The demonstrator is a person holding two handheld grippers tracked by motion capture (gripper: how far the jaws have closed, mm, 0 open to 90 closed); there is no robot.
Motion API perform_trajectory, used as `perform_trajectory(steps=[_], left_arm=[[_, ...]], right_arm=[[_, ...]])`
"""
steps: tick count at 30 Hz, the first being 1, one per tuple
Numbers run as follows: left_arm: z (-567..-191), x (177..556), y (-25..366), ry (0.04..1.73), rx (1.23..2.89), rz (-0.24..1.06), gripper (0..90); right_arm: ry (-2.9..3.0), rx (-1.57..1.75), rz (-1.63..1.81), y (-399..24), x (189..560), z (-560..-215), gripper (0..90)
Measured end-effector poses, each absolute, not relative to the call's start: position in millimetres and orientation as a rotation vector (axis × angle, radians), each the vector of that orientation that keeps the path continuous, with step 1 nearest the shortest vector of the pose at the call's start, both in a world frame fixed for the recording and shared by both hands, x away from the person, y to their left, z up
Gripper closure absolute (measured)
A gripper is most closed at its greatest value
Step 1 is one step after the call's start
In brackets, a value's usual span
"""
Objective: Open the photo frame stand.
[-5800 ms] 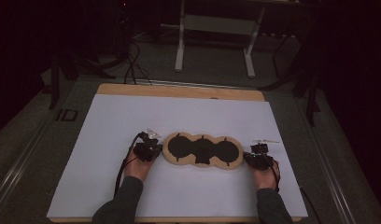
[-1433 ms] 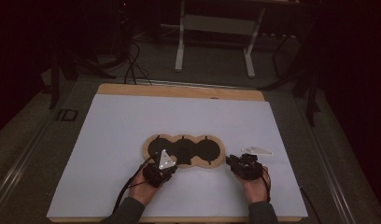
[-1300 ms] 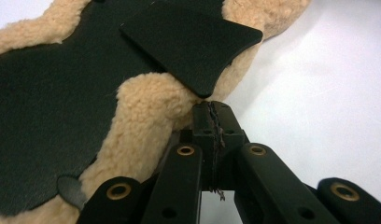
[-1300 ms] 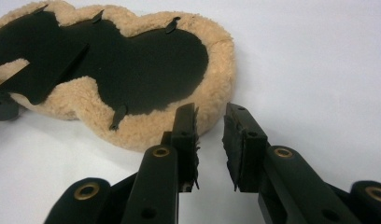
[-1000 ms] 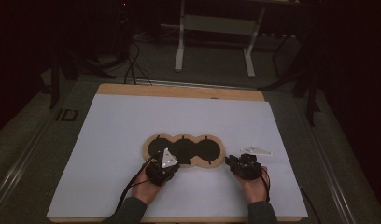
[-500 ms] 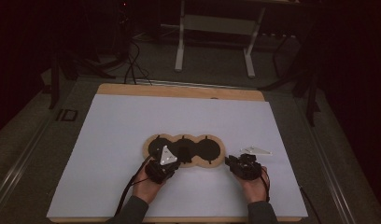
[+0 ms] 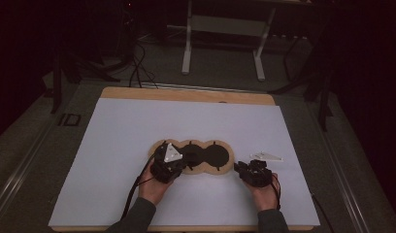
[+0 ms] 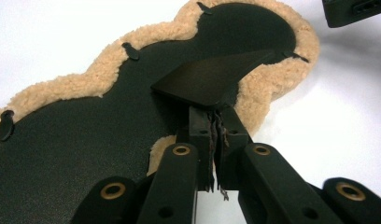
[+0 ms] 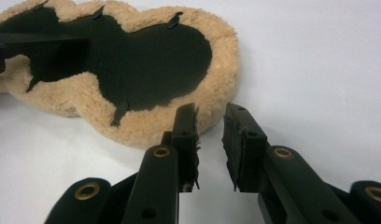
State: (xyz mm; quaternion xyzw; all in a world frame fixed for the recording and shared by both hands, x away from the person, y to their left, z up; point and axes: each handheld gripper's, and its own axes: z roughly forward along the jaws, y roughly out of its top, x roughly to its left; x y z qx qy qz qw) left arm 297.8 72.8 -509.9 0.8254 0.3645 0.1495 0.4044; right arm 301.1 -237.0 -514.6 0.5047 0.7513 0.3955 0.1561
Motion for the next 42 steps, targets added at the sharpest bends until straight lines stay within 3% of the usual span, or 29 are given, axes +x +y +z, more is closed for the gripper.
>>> perform_trajectory(steps=[10, 23, 42], left_arm=[[-509, 296, 73, 0.895, 2.106, 0.377, 74.6], [-505, 298, 70, 0.879, 2.142, 0.454, 49.3], [-501, 317, 40, 0.795, 2.253, 0.545, 49.0]], right_arm=[[2.154, 1.446, 1.135, -237, 301, -515, 73.8], [2.159, 1.441, 1.138, -237, 301, -515, 72.5], [2.159, 1.445, 1.147, -237, 301, -515, 72.1]])
